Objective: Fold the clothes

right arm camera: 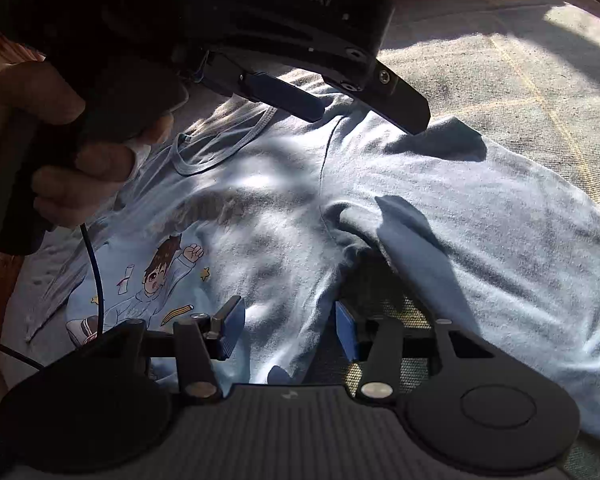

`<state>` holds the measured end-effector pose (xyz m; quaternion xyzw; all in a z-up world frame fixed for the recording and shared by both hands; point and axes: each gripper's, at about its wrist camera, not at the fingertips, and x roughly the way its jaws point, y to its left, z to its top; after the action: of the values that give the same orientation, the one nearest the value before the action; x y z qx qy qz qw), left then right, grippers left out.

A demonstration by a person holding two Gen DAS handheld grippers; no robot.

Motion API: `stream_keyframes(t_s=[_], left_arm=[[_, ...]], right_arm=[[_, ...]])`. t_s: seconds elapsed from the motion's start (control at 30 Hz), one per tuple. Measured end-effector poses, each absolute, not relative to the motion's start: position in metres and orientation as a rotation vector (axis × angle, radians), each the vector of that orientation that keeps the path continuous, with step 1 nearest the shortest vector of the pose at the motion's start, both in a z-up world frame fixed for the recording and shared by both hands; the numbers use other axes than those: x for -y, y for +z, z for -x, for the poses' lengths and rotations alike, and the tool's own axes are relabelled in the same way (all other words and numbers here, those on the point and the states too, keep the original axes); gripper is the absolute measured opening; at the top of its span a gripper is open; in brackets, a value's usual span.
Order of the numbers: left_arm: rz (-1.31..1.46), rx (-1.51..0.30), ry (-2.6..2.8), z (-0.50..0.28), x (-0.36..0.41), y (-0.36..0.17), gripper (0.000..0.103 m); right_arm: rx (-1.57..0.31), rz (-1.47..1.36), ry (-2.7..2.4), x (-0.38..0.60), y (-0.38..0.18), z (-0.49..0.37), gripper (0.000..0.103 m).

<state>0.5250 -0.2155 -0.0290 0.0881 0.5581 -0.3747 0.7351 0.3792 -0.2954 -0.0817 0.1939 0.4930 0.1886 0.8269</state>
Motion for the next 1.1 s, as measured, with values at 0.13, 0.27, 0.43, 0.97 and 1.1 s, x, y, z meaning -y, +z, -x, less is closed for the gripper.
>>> stream_keyframes(t_s=[0.13,0.27,0.43,0.97,1.1], left_arm=[[-0.194,-1.234,-0.840,-0.522,0.208,-0.027,0.089],[-0.186,-1.240,-0.864,-0.519,0.205,-0.026,0.089],[-0.134,-1.262,-0.928,-0.516,0.206,-0.027,0.089],[-0.139,-1.391,-1.042,-0.481,0.218,-0.046,0.089],[-0.166,-1.374,-1.062,-0.472,0.215,-0.045,0.089]], right_arm=[[-1.067,-0.328,0.544,0.275,-0.072,-0.369,0.054],[-1.085,-0.356,0.458,0.290,-0.069,-0.357,0.054],[-1.105,-0.433,0.309,0.322,-0.075,-0.354,0.054],[-1.104,-0.431,0.169,0.356,-0.068,-0.322,0.057],[-1.095,-0.417,0.180,0.359,-0.068,-0.316,0.059]])
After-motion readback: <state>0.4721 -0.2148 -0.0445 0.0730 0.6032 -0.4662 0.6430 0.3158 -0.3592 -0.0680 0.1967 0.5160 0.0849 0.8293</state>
